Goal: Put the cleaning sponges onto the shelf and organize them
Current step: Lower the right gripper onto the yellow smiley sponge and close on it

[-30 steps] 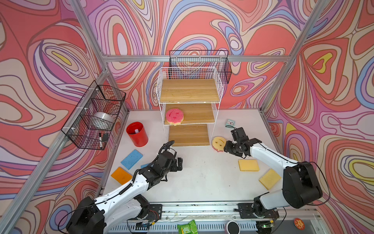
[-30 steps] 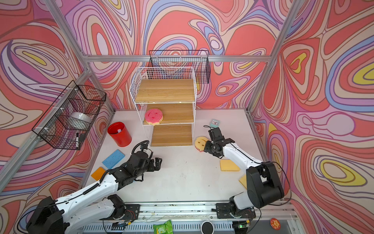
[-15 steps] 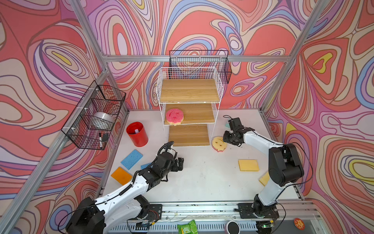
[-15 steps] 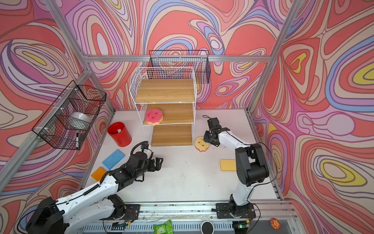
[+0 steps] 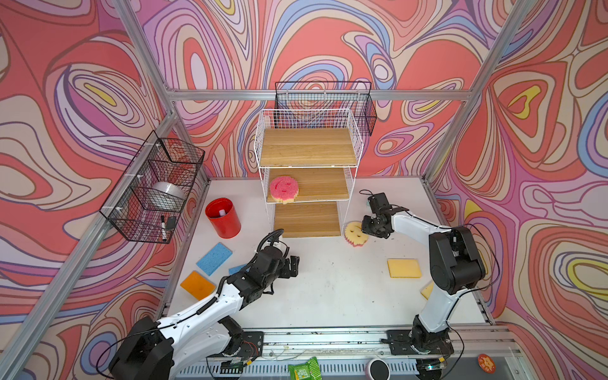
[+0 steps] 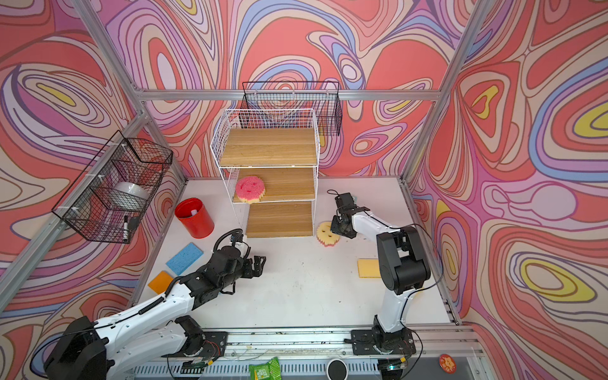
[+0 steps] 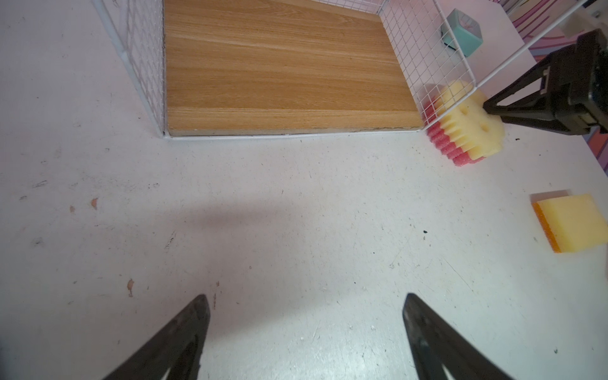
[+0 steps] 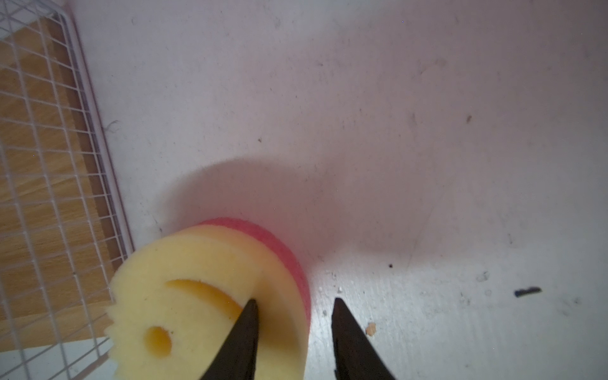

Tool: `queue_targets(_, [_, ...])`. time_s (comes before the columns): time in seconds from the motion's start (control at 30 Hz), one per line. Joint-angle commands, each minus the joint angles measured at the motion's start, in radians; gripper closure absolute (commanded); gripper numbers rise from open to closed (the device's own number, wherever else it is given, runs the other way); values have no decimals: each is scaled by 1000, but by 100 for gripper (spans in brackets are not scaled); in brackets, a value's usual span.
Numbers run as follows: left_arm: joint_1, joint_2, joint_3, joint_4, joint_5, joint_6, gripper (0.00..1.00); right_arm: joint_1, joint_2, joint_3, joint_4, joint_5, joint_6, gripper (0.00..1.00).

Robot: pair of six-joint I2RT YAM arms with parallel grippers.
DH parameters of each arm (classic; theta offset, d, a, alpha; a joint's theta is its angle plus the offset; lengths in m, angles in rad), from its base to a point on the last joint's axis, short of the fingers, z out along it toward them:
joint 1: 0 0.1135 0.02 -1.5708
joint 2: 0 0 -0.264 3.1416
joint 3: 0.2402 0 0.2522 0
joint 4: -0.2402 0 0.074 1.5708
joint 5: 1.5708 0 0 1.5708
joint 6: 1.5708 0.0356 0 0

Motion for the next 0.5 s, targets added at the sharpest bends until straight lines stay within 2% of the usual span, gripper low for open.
queue_targets(0.0, [-2, 13, -16, 27, -8, 3, 7, -2, 33, 15, -2, -8, -14, 63])
queue_targets(0.13, [0, 17, -10, 28, -7, 5, 7, -2, 44, 16, 11, -28, -15, 63])
queue_targets(0.27, [-1, 15, -2, 17, -9, 6, 7, -2, 53, 23, 15, -46, -20, 74])
queue_targets(0.47, [0, -20, -5, -9, -13, 6, 7, -2, 42, 33, 5, -53, -34, 82])
